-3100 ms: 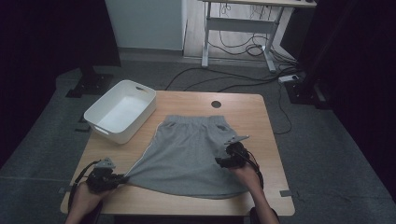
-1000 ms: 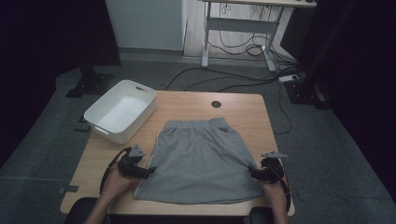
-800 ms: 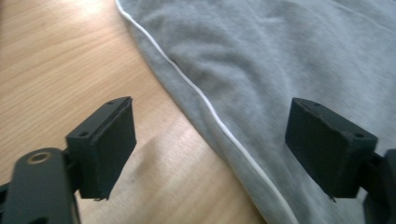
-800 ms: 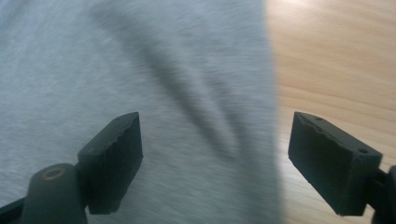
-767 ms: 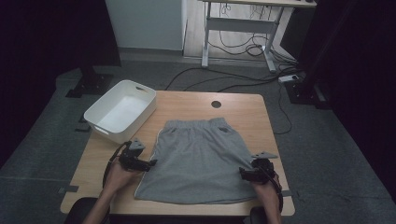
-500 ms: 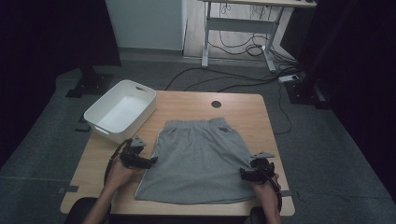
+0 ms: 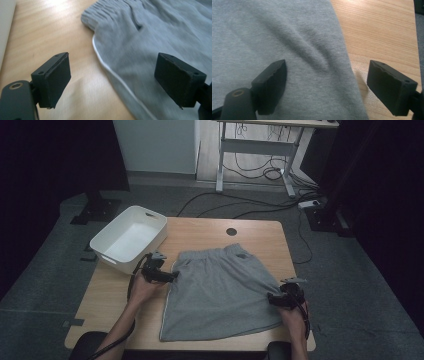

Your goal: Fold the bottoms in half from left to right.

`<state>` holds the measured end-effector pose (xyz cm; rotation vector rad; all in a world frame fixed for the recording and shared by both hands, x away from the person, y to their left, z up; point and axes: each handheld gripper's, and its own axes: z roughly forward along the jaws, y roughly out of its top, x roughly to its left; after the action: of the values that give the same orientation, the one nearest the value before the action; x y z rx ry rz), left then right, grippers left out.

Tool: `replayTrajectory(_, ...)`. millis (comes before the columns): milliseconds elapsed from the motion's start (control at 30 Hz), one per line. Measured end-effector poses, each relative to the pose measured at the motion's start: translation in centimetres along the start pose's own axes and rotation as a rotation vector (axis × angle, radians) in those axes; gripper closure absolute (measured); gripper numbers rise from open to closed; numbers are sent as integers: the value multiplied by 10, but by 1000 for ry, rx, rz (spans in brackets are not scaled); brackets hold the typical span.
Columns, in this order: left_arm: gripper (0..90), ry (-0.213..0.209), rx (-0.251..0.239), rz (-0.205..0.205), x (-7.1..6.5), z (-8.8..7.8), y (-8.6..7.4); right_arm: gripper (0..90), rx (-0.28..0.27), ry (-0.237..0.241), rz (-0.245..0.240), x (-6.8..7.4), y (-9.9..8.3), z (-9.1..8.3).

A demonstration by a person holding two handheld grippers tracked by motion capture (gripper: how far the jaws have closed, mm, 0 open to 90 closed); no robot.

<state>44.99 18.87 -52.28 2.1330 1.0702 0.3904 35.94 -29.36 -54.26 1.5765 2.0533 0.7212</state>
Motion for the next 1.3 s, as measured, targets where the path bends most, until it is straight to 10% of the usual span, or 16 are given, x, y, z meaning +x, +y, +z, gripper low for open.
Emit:
replayTrajectory(233,131,65,53,-6,10,28,-2,172,-18,16,15,-2,-3,0)
replayTrajectory(833,113,19,33,16,11,23,-12,136,-42,62,-35,3,-5,-10)
replayTrajectory(1300,116,4,34,26,13,23,-11,117,-79,256,-134,56,12,-32)
